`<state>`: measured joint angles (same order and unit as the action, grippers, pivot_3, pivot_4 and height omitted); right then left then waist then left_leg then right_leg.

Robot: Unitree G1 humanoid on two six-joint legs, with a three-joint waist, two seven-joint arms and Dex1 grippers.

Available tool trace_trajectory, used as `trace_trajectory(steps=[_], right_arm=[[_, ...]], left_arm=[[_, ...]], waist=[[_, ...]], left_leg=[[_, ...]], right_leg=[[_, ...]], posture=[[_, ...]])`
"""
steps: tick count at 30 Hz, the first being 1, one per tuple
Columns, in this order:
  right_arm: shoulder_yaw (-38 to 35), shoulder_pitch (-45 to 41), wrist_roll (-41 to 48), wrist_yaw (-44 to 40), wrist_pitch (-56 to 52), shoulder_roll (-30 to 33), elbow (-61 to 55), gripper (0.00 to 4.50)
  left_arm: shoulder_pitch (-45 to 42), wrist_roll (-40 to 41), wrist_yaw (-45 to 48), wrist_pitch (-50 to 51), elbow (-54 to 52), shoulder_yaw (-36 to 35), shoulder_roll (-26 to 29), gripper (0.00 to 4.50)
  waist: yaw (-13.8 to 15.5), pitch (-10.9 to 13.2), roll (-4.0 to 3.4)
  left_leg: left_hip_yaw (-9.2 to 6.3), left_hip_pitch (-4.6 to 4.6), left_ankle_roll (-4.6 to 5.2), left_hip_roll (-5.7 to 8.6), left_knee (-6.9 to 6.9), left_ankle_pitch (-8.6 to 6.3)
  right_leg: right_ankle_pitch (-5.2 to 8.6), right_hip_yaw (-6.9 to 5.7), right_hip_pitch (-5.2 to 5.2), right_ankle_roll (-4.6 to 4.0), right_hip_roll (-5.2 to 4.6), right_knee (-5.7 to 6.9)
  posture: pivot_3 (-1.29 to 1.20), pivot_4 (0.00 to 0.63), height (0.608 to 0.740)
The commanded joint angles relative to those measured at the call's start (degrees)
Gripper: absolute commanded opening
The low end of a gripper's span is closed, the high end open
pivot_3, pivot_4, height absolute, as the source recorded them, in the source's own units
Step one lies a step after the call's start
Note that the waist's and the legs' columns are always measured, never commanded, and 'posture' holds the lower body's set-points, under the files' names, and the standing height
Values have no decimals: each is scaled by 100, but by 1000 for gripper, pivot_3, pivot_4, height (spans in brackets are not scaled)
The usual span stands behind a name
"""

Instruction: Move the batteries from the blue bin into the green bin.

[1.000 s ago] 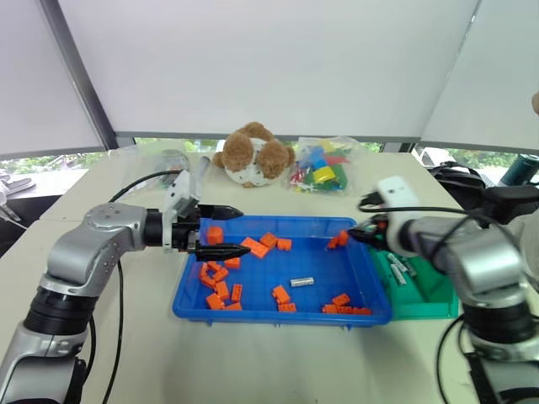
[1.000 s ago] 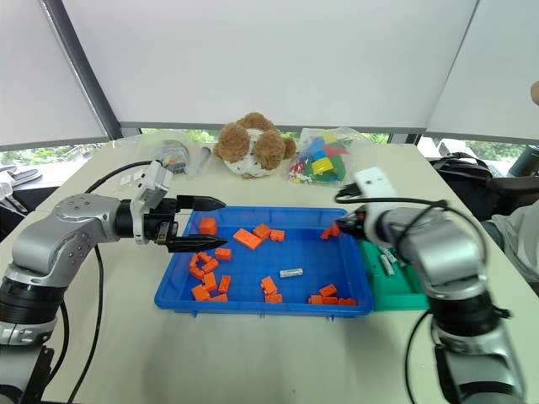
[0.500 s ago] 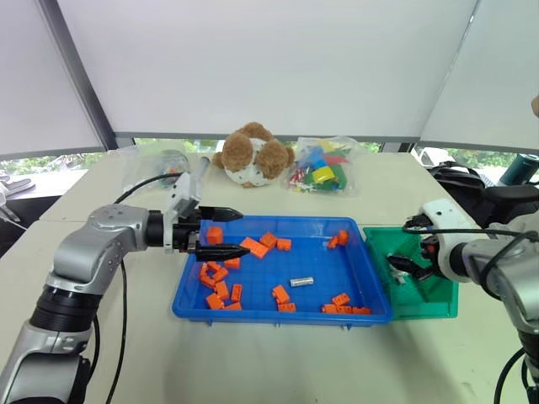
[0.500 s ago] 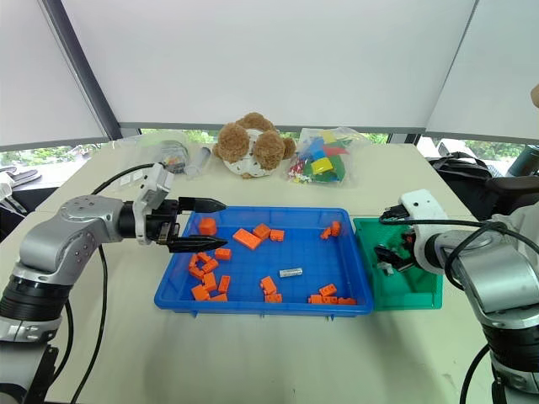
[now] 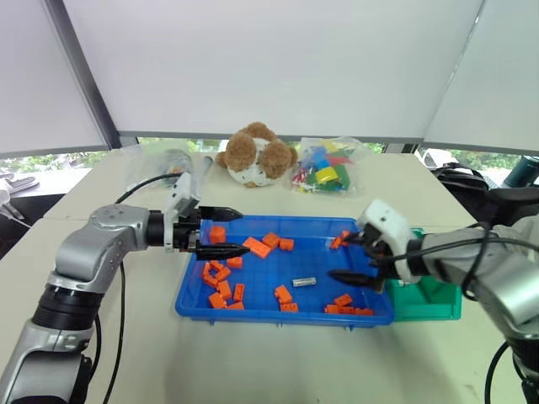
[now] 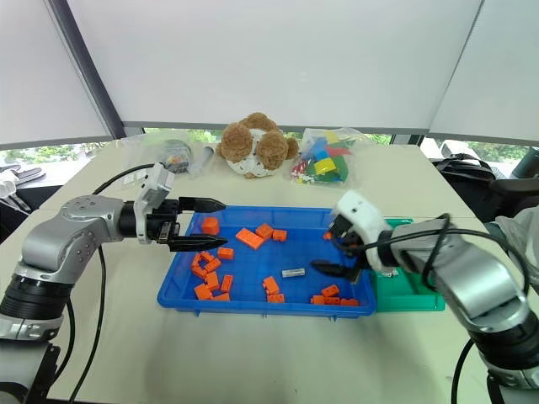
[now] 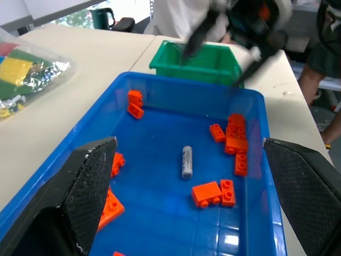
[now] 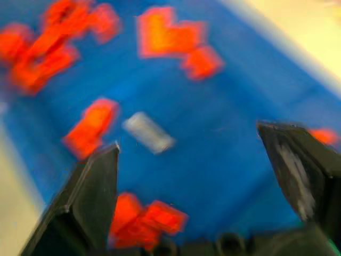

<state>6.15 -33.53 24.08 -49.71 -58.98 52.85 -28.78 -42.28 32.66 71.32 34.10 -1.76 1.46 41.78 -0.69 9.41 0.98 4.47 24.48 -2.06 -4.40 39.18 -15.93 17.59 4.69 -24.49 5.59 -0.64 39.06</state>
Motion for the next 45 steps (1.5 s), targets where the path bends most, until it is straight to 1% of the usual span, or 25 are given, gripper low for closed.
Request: trace_trajectory(steps=[1,3,6,9,14,21,22,24,27,29,30,31,33,36,38,41,43,45], right_arm=[[371,-203,-342,-580,1164,34,717,4420],[808,-361,-649,-1019,1851,-35,1385,4420],[1311,-842,-950,-1543,2554,-477,2543,4420],[1645,-1210,-1262,-1918,3066,-874,3458,4420],[1950,-1614,-1682,-2411,3731,-1356,4604,4420],[2092,-1827,-2308,-2550,4502,-1772,5494,4420],[2098,-1833,-2383,-2555,4563,-1813,5554,4204],[2105,-1839,-2539,-2556,4711,-1868,5660,3597],[2076,-1836,-2680,-2564,4828,-1933,5769,1922],[2080,-1804,-2778,-2536,4877,-1944,5765,960],[2073,-1782,-2816,-2515,4896,-1941,5733,291],[2016,-1753,-2836,-2435,4868,-1920,5599,38],[1870,-1725,-2794,-2354,4717,-1895,5340,11],[1302,-1716,-2551,-2056,4033,-1709,4496,11],[737,-1625,-2339,-1942,3399,-1312,3680,11],[18,-1442,-2098,-1752,2570,-751,2867,11],[-499,-1126,-2026,-1669,2161,-194,2416,11],[-853,-687,-2021,-1623,1949,308,2085,11]], left_arm=[[-214,-38,59,-136,-28,-46,6,4500],[-222,-37,58,-123,-46,-47,3,4500],[-194,-26,41,-97,-123,-49,3,4500],[-179,-25,29,-62,-180,-54,14,4500],[-160,11,1,21,-283,-98,65,4500],[-89,67,-41,116,-403,-150,131,4500],[-85,74,-41,121,-408,-153,139,4500],[-82,85,-45,133,-415,-156,147,4500],[-85,92,-51,148,-419,-154,151,4500],[-89,93,-52,144,-420,-143,145,4500],[-86,92,-52,141,-424,-139,142,4500],[-86,91,-48,134,-420,-134,137,4500],[-86,89,-40,126,-415,-129,133,4500],[-103,82,-31,111,-388,-115,116,4500],[-101,91,-37,112,-390,-115,99,4500],[-64,89,-32,86,-391,-108,76,4500],[-63,95,-14,67,-365,-93,43,4500],[-74,87,6,49,-335,-77,15,4500]], waist=[[-5,0,0],[-8,0,0],[-49,0,-1],[-39,0,-1],[-5,0,-1],[-24,0,-1],[-28,0,-1],[-31,0,-1],[-33,0,-1],[-33,0,-1],[-33,0,-1],[-31,0,-1],[-27,0,-1],[-22,1,-2],[4,4,-7],[28,4,-7],[39,3,-6],[45,2,-4]], left_leg=[[-1,-1,0,0,1,0],[-1,-4,0,0,0,0],[2,-8,0,-3,0,0],[1,-9,0,-6,-3,0],[3,-7,-2,-6,-2,1],[3,-8,-6,-6,-1,4],[3,-8,-10,-6,-1,6],[3,-9,-18,-6,-1,10],[3,-10,-18,-6,-1,11],[3,-10,-19,-6,-1,11],[3,-10,-18,-6,-1,10],[3,-11,-19,-6,0,11],[3,-11,-18,-6,-1,10],[3,-10,-20,-6,0,12],[3,-8,-29,-6,-1,17],[1,-5,-28,-5,0,16],[2,-6,-7,-4,-1,4],[0,-7,-4,-3,-2,2]], right_leg=[[0,-1,1,0,0,0],[0,0,1,0,1,2],[0,0,0,0,4,4],[0,-2,-3,0,6,9],[0,-4,-3,0,2,11],[0,-5,-3,0,1,15],[0,-4,-3,0,1,14],[0,-5,-2,0,1,15],[0,-5,-2,0,1,17],[-1,-5,-1,0,1,17],[-1,-5,-1,0,1,17],[-1,-5,-1,0,1,17],[-1,-5,0,0,1,17],[-1,-5,0,0,0,17],[-1,-4,-2,0,0,18],[-1,-6,-2,0,-3,17],[-1,-6,0,0,-3,15],[0,-8,2,-1,-2,11]], posture=[[0,150,733],[0,150,733],[0,150,733],[0,150,733],[0,150,733],[0,150,733],[0,150,733],[0,150,733],[0,150,733],[0,150,733],[0,150,733],[0,150,733],[0,150,733],[0,150,733],[0,150,733],[0,150,733],[0,150,733],[0,150,733]])
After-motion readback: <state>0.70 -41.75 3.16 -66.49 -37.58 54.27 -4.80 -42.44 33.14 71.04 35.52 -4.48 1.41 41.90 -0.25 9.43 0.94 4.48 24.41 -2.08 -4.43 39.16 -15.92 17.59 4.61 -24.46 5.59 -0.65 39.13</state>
